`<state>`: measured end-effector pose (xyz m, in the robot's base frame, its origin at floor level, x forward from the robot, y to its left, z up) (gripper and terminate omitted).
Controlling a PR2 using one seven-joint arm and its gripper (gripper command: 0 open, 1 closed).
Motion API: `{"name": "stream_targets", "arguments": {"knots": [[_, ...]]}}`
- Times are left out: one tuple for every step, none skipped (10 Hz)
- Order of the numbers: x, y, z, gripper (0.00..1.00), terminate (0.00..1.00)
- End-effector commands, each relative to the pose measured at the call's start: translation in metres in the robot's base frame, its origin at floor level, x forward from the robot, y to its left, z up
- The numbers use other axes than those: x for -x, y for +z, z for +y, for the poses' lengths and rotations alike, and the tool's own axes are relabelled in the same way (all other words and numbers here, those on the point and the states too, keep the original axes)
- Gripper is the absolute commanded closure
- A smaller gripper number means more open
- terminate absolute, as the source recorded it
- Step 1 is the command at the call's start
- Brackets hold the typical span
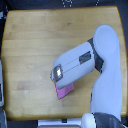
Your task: Folding a cloth
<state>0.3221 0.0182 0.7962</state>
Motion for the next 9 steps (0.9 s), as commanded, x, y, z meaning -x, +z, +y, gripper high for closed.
{"name": "stream_targets", "arguments": {"knots": [[-0.026, 0.028, 0.009, 0.00, 0.00], [-0.042, 0.044, 0.003, 0.00, 0.00], [-0.054, 0.056, -0.004, 0.00, 0.00], [-0.059, 0.072, -0.011, 0.00, 0.00], [-0.062, 0.083, -0.016, 0.00, 0.00], [-0.066, 0.092, -0.019, 0.00, 0.00], [-0.070, 0.101, -0.025, 0.00, 0.00], [-0.073, 0.119, -0.040, 0.00, 0.00], [-0.075, 0.131, -0.050, 0.00, 0.00]]}}
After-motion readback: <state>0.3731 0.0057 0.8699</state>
